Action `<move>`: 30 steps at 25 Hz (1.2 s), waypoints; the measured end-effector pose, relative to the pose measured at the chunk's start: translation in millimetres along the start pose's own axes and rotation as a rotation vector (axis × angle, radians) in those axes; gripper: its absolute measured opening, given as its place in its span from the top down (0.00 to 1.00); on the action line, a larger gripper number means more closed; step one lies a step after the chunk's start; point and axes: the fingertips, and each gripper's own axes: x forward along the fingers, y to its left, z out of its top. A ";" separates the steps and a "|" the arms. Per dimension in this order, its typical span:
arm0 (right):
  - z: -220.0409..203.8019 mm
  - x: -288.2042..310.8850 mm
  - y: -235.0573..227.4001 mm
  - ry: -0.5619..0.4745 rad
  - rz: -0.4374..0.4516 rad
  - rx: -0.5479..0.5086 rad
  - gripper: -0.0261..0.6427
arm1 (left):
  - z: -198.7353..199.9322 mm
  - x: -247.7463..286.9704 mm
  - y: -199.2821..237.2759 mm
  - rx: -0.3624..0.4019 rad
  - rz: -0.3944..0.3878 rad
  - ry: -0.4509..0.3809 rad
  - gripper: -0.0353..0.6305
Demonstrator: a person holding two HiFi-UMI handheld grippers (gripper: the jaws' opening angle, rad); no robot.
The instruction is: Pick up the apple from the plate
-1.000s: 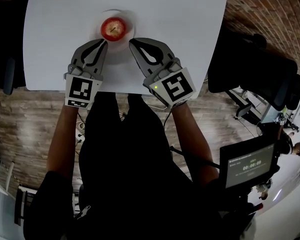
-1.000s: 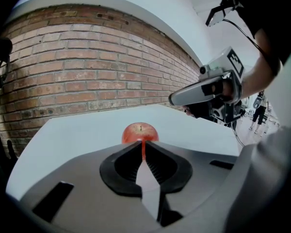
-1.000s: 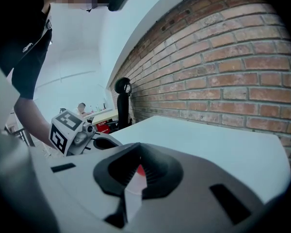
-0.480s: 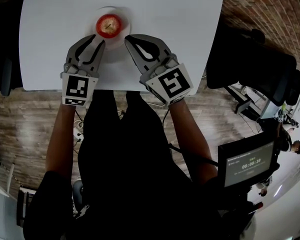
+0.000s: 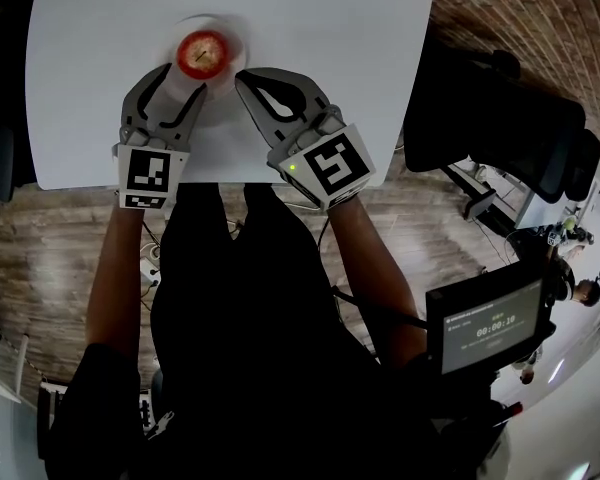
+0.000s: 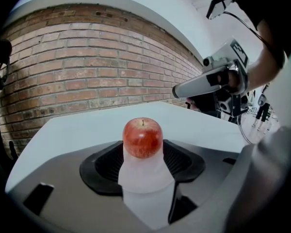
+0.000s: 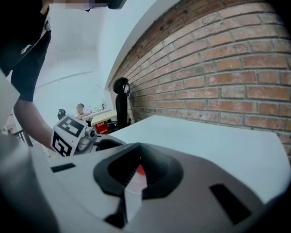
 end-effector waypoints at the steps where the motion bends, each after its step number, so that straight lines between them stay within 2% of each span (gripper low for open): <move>1: 0.3 0.1 0.0 0.000 0.000 0.000 0.95 | -0.2 0.4 0.1 -0.001 0.000 0.002 0.57; 5: 0.1 0.1 -0.6 0.003 0.000 -0.001 0.95 | -2.3 3.1 -0.2 -0.001 0.001 0.010 0.46; 12: 0.0 0.7 -1.9 0.008 -0.004 -0.003 0.95 | -5.4 12.5 1.0 0.028 0.000 0.024 0.33; 18: 0.2 0.9 -3.1 0.009 -0.006 -0.002 0.95 | -0.9 21.9 4.7 0.040 0.005 0.015 0.31; 23: -0.1 -0.5 -2.8 0.006 -0.010 0.005 0.95 | -0.6 28.4 5.9 0.040 -0.001 0.018 0.25; 30: 0.1 -2.6 -7.1 0.004 -0.021 0.013 0.96 | 0.3 38.1 7.2 0.060 -0.004 0.025 0.25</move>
